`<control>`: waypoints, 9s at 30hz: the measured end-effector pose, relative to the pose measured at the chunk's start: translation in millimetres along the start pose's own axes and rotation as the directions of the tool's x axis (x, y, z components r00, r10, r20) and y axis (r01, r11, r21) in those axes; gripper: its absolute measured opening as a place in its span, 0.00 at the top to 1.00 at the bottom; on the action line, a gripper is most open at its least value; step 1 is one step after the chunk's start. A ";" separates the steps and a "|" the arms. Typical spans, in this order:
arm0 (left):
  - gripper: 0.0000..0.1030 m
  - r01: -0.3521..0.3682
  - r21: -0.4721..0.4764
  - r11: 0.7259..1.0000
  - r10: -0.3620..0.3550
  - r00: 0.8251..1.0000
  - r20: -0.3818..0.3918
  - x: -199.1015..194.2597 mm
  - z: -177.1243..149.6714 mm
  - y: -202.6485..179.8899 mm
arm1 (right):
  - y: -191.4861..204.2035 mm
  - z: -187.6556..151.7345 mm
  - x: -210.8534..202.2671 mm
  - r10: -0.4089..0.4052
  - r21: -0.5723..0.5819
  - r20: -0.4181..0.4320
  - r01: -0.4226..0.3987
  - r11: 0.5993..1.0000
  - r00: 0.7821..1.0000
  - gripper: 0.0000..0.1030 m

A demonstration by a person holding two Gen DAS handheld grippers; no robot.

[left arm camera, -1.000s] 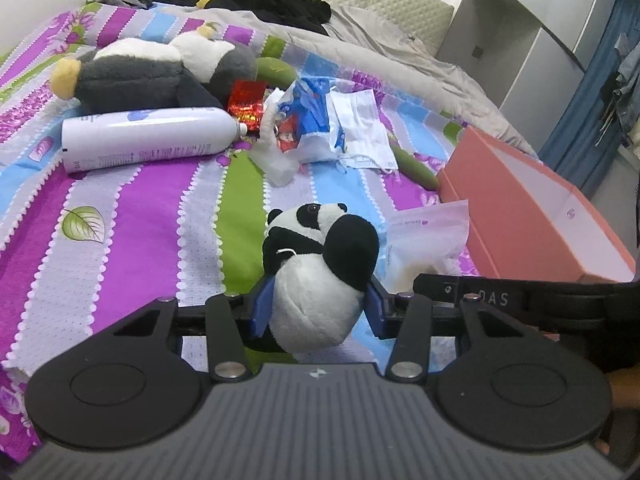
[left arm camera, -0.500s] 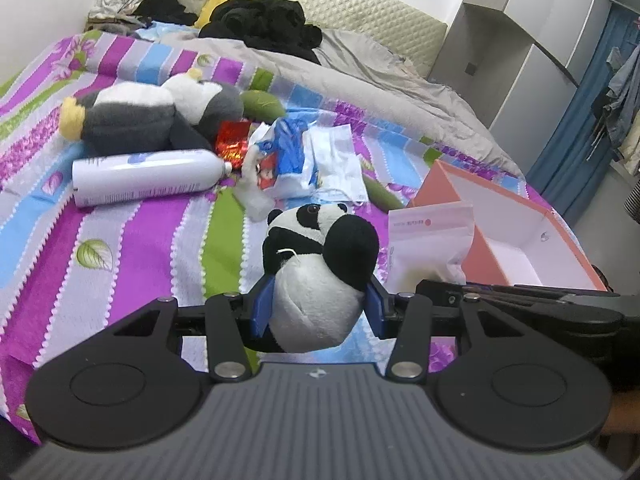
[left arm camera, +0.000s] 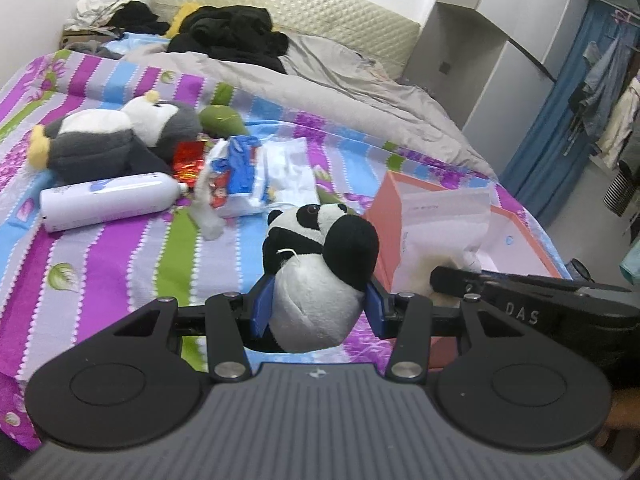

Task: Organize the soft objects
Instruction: 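Lift and carry the bag in the right gripper while the left gripper carries the panda toward the box, then lower both held items into the orange box and open both grippers, then withdraw both tools from the box back toward the items on the bed, then grasp the blue wet-wipes packet with the right gripper while the left gripper grasps the white fuzzy loop, then lift the blue packet with the right gripper while the left gripper lifts the white loop, then carry the blue packet in the right gripper while the left gripper carries the white loop toward the box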

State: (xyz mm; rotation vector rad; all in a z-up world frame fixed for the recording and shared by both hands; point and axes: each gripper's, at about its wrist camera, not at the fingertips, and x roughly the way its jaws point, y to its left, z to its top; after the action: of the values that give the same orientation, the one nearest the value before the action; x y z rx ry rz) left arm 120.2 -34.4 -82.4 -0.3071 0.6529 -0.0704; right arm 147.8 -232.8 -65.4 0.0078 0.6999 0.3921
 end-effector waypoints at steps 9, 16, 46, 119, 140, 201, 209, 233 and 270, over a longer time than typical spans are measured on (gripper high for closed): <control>0.49 0.082 0.048 0.995 -0.082 0.996 -0.022 13.3 10.0 -50.3 | -49.0 0.2 -26.5 -0.083 0.067 0.019 0.082 0.994 0.996 0.89; 0.49 0.136 0.111 0.984 -0.131 0.990 -0.055 35.9 15.3 -93.2 | -87.0 3.1 -34.6 -0.141 0.106 0.014 0.138 0.985 0.990 0.89; 0.48 0.263 0.170 0.950 -0.174 0.895 -0.410 219.8 56.6 -190.3 | -260.4 25.6 61.1 -0.164 0.273 -0.367 0.275 0.922 0.915 0.87; 0.36 -0.079 0.059 0.995 0.073 0.993 0.092 -70.3 -12.2 -8.7 | -4.9 -53.6 -57.3 0.116 0.059 0.030 -0.117 0.991 0.993 0.49; 0.36 -0.099 -0.052 0.994 0.100 0.995 0.010 -17.2 -25.4 56.3 | 27.6 -56.2 8.8 0.155 0.043 -0.026 -0.154 0.987 0.988 0.49; 0.91 -0.050 -0.113 0.992 0.062 0.992 0.106 239.9 85.2 167.3 | 32.9 81.6 265.4 0.195 0.194 0.019 -0.194 0.961 0.981 0.94; 0.91 -0.033 -0.106 0.994 0.046 0.992 0.119 187.3 77.7 142.3 | 32.0 72.8 212.3 0.176 0.187 0.033 -0.179 0.966 0.984 0.94; 0.91 -0.068 -0.127 0.990 0.058 0.995 -0.080 89.7 -45.2 110.4 | 21.4 -39.3 96.3 0.228 0.256 -0.191 -0.176 0.951 0.955 0.94; 0.89 -0.106 -0.065 0.992 0.099 0.990 -0.097 110.6 -55.4 96.4 | 18.0 -54.0 126.7 0.064 0.147 -0.218 -0.032 0.989 0.974 0.93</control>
State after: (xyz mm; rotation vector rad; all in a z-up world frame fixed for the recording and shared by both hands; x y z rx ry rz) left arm 171.2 25.3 -218.1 -0.3388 0.7649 0.0369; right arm 195.6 -177.9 -183.7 0.1178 0.9497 0.3923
